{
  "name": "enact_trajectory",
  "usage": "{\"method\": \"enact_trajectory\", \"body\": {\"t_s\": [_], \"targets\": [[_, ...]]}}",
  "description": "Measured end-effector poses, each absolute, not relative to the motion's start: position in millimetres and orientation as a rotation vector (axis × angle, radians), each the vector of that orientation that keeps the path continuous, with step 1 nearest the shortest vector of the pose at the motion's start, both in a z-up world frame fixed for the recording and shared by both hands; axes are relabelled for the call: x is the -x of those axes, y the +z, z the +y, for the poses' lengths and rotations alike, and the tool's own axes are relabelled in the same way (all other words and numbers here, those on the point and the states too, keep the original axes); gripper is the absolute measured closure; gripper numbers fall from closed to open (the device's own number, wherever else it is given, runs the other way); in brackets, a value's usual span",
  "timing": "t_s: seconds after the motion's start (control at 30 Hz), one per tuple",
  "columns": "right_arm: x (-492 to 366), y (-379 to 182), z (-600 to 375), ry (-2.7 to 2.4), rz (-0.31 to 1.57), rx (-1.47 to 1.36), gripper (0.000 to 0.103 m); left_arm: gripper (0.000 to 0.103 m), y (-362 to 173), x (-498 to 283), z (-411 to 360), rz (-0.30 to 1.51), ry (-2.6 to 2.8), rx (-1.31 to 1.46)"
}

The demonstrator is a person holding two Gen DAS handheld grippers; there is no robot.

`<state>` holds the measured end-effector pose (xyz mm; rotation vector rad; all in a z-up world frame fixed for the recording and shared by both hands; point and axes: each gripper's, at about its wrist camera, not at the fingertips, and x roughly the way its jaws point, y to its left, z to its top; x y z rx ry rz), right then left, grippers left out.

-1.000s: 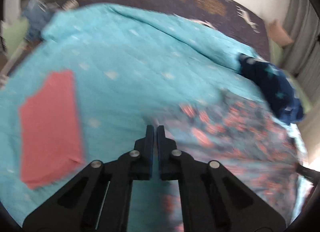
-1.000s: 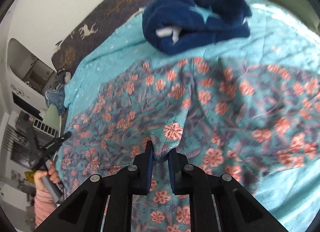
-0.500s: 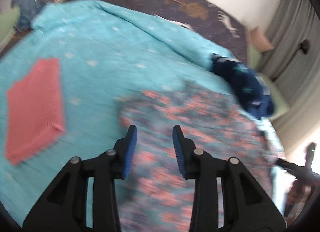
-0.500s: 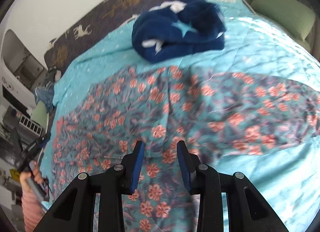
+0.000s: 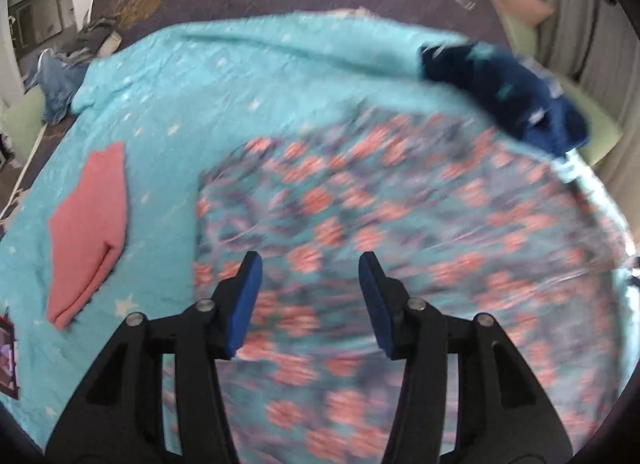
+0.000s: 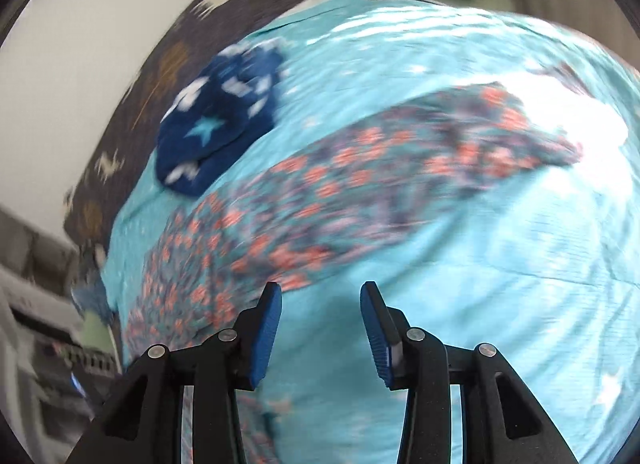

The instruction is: Fold small clothes

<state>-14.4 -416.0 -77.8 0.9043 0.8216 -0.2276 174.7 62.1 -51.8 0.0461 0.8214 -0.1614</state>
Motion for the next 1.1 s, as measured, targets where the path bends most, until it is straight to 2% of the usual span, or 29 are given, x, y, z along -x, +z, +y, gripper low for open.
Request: {"method": "enact_trajectory", "body": {"t_s": [0.1, 0.13, 0.2, 0.4, 0.43, 0.47, 0.5, 0.67, 0.77, 0.83, 0.9, 1.03, 1.1], "targets": [[25.3, -94.0, -453.7, -0.268, 0.764, -1.080, 0.052, 0.050, -28.5, -156.7, 38.2, 0.748, -0.196, -0.105], [28.0, -100.8, -464.3, -0.283, 0.745, -1.141, 0.051, 0.046, -23.4, -151.1, 32.0, 0.733, -0.215, -0.117], [34.8, -113.2, -486.8, -0.319, 0.700, -1.247, 0.051, 0.044, -19.0, -143.1, 24.1, 0.726, -0.242, -0.131], [32.0, -125.6, -541.4, -0.478, 0.583, -1.294, 0.049, 0.044, -16.6, -139.1, 8.3, 0.743, -0.294, -0.141], [29.0, -127.6, -546.3, -0.489, 0.569, -1.320, 0.051, 0.044, -17.0, -139.3, 5.3, 0.751, -0.301, -0.134], [25.9, -125.7, -547.3, -0.496, 0.561, -1.322, 0.073, 0.044, -16.5, -137.7, 3.8, 0.756, -0.306, -0.129], [18.2, -116.1, -544.0, -0.482, 0.557, -1.265, 0.097, 0.044, -17.0, -137.5, 1.7, 0.763, -0.318, -0.122], [-18.0, -25.1, -455.3, -0.414, 0.495, -0.717, 0.097, 0.044, -20.6, -144.5, -8.6, 0.794, -0.371, -0.063], [-48.4, 8.1, -359.1, -0.203, 0.500, -0.404, 0.096, 0.044, -27.0, -153.4, -5.1, 0.820, -0.377, 0.014], [-65.0, 9.5, -285.7, -0.029, 0.548, -0.219, 0.096, 0.044, -35.2, -158.8, 0.2, 0.856, -0.403, 0.086], [-73.8, -5.0, -210.2, 0.119, 0.613, -0.006, 0.094, 0.043, -43.5, -160.6, 5.8, 0.895, -0.424, 0.132], [-68.1, -48.3, -119.5, 0.235, 0.709, 0.354, 0.088, 0.036, -51.1, -155.0, 19.6, 0.918, -0.432, 0.162], [-56.4, -65.4, -99.6, 0.248, 0.738, 0.475, 0.072, 0.034, -51.6, -151.8, 26.0, 0.914, -0.429, 0.166]]}}
